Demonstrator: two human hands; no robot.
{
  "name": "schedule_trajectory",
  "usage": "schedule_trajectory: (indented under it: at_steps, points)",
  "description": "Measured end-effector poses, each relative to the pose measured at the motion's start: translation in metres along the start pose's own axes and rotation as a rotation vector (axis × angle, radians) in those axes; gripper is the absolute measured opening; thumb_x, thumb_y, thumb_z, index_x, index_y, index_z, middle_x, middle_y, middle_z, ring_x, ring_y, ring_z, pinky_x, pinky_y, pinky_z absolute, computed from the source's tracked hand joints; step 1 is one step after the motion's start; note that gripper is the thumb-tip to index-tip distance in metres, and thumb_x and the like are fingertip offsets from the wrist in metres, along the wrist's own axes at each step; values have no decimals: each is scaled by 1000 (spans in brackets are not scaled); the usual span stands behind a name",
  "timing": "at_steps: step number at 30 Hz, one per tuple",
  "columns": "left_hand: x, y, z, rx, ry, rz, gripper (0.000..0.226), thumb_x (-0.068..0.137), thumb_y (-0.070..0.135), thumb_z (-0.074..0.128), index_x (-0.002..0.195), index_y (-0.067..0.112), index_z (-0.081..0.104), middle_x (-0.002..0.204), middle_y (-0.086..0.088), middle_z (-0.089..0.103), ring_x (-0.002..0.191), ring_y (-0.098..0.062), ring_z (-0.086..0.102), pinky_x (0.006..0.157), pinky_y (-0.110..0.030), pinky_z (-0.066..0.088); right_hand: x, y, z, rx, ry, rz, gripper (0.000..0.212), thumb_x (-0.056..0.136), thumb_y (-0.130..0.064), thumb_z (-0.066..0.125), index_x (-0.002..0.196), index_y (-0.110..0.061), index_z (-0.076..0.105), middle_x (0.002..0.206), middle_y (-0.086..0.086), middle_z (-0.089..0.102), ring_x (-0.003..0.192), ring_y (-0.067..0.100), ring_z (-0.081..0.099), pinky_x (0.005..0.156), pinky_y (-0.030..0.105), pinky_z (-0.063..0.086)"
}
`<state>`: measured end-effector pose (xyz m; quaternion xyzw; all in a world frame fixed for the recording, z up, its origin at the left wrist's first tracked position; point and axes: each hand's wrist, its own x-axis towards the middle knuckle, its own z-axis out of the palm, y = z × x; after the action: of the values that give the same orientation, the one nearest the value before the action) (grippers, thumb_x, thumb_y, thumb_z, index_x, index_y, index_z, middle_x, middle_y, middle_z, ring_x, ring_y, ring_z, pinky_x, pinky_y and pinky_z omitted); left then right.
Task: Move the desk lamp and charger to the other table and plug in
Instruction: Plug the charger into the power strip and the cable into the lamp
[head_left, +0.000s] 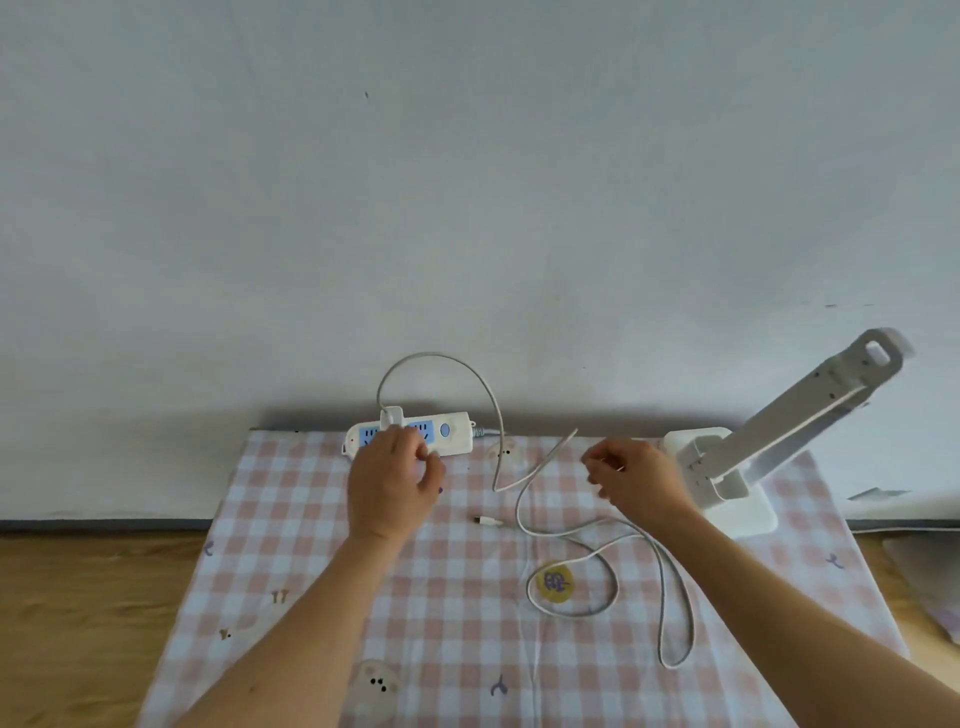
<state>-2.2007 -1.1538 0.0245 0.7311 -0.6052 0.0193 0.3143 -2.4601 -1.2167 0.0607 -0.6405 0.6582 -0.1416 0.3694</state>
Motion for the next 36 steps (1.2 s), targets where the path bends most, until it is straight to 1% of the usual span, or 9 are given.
schedule_trajectory:
  at_steps: [6,9,13,17,21,24,29,33,36]
  points:
    - [46,73,-10,-7,91,587,5,80,10,56,77,8,60,75,-8,55,69,-26,49,68,-34,42,-5,4,2,16,-6,4,16,87,-17,59,80,-30,67,72,-7,72,58,4,68,65,26,58]
    - [62,98,-6,152,-212,671,12,82,13,54,87,8,64,84,-10,64,81,-30,58,99,-40,41,-4,3,-1,41,10,-9,13,86,-14,59,84,-23,69,71,-6,71,58,6,67,64,28,58]
    - [58,94,3,677,-765,437,45,89,52,43,101,16,67,106,-6,70,109,-24,58,116,-47,8,-6,6,-7,56,7,-22,15,87,-13,58,86,-24,69,70,-9,70,53,2,65,58,21,55]
    - [45,70,4,783,-971,309,63,85,71,37,102,19,66,108,-4,68,109,-22,58,109,-42,19,-8,12,-12,56,-5,-12,15,88,-15,57,86,-24,68,70,-7,71,54,3,65,55,21,53]
    - [47,58,-3,849,-1112,203,60,82,71,44,100,19,67,111,-2,67,110,-21,56,107,-39,23,-9,8,-11,28,-77,-3,15,88,-14,57,88,-24,68,71,-5,72,54,2,64,48,10,45]
    - [47,54,-4,975,-1257,178,59,81,64,53,119,20,56,124,-1,60,120,-23,51,110,-44,21,-9,3,-5,-21,-174,-5,16,87,-13,56,88,-23,68,74,-4,72,53,5,64,48,13,47]
    - [28,37,7,854,-1189,143,56,81,36,69,130,18,49,126,-2,59,115,-22,55,93,-35,43,-9,-2,7,-92,-270,-16,16,88,-13,57,96,-18,69,84,0,71,61,10,67,65,27,59]
    - [11,25,13,679,-1067,-42,46,88,18,54,133,16,43,129,-9,51,116,-26,53,85,-37,47,-10,0,14,-161,-306,-20,14,87,-17,57,94,-24,68,94,-1,71,73,14,70,74,33,59]
    - [9,20,17,518,-968,-186,29,92,14,47,120,12,55,116,-7,62,106,-25,60,80,-34,48,-10,2,18,-180,-321,-10,13,87,-18,58,95,-24,68,97,-1,71,78,18,71,77,35,59]
